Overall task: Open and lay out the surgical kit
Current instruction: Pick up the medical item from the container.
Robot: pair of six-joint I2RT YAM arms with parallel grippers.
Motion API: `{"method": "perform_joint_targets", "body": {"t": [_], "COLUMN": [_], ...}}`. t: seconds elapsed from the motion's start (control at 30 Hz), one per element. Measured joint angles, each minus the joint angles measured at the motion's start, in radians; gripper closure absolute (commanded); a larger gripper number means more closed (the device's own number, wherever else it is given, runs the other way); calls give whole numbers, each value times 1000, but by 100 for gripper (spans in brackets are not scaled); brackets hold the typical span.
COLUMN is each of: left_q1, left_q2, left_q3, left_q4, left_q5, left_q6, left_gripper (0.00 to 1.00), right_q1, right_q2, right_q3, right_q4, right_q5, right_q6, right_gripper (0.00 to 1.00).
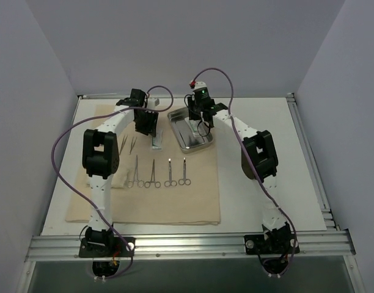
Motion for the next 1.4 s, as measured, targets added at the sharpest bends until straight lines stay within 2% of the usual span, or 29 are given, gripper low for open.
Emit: {"method": "perform_joint_targets", "body": {"t": [0.2,0.4,0.6,0.67,0.8,0.9,1.1,1.13,1.33,1.4], "left_q1": [-1,-5,-9,-10,-14,-14,-14,-14,-13,-11], "left_q2": [60,78,86,87,87,87,79,75,61,59], "left_q3": [35,62,71,71,70,70,57,53,36,36], "left_q4": [2,10,14,14,16,16,23,23,21,21], "left_q5": [-44,-48,-45,-40,-39,-42,-56,-60,-81,-89], "left_q6": [-8,-10,-15,-17,-21,-18,10,15,39,47], "left_gripper": [49,53,64,72,81,83,83,83,83,83], "right_q1": [22,13,-1,-6,-10,-12,-13,-13,-13,-13], "right_q2": [44,109,156,173,194,201,206,206,206,206], "right_q3": [4,100,114,117,129,141,147,147,147,147], "right_q4": [-61,-98,-112,-115,-125,-126,-122,-121,-113,-113], "right_q5": [-19,-15,-19,-20,-26,-27,-29,-32,-42,-45], "right_q6": [-58,-92,-93,-93,-92,-92,-85,-84,-81,-81], "right_gripper": [71,68,62,62,62,65,78,84,99,100]}}
